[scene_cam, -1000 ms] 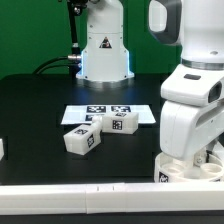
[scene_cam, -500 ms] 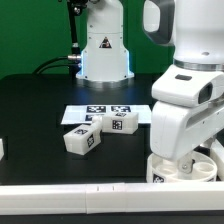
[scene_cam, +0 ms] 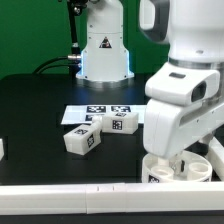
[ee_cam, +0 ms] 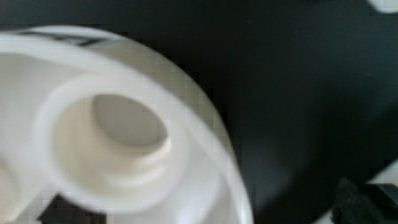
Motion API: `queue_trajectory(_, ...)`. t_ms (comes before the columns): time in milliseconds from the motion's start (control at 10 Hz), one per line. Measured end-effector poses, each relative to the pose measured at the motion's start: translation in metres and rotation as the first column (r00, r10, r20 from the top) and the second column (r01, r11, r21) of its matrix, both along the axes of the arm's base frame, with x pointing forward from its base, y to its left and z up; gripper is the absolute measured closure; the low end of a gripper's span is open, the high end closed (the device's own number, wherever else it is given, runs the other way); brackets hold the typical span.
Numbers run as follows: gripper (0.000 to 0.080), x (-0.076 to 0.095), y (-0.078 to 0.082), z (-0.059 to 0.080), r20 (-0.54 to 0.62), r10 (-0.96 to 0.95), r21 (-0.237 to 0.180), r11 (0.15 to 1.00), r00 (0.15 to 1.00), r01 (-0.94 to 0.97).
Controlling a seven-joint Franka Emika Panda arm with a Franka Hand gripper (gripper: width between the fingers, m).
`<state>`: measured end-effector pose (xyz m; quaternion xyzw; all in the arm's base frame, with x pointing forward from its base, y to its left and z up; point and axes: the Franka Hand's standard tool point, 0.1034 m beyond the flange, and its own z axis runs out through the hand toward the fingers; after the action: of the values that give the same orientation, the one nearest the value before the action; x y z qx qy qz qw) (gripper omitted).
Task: Assemble stool
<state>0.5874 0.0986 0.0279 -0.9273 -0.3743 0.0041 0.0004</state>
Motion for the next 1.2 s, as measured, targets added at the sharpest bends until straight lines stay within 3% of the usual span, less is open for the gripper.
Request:
queue_trajectory(200,0.015,0.001,-0.002,0.032,0.008,-0.011,-0.004,1.0,1.0,0.011)
queue_trajectory(300,0.015,-0.001,0.0,0.039,0.017,-0.044,-0.003,0.999,0.999,0.044)
queue_trajectory(700,0.015,0.0,-0.002,0.035,0.022,-0.053,-0.001,0.999,0.998,0.053)
queue_trajectory(800,0.015,-0.005,-0.004,0.033,0.026,-0.126,0.003,0.992,0.992,0.126)
queue_trajectory(1000,0.015,-0.032,-0.012,0.04,0.006,-0.272,-0.006,0.962,0.962,0.272)
queue_trajectory(1200,0.015,-0.046,-0.011,0.038,-0.001,-0.285,-0.003,0.958,0.958,0.285)
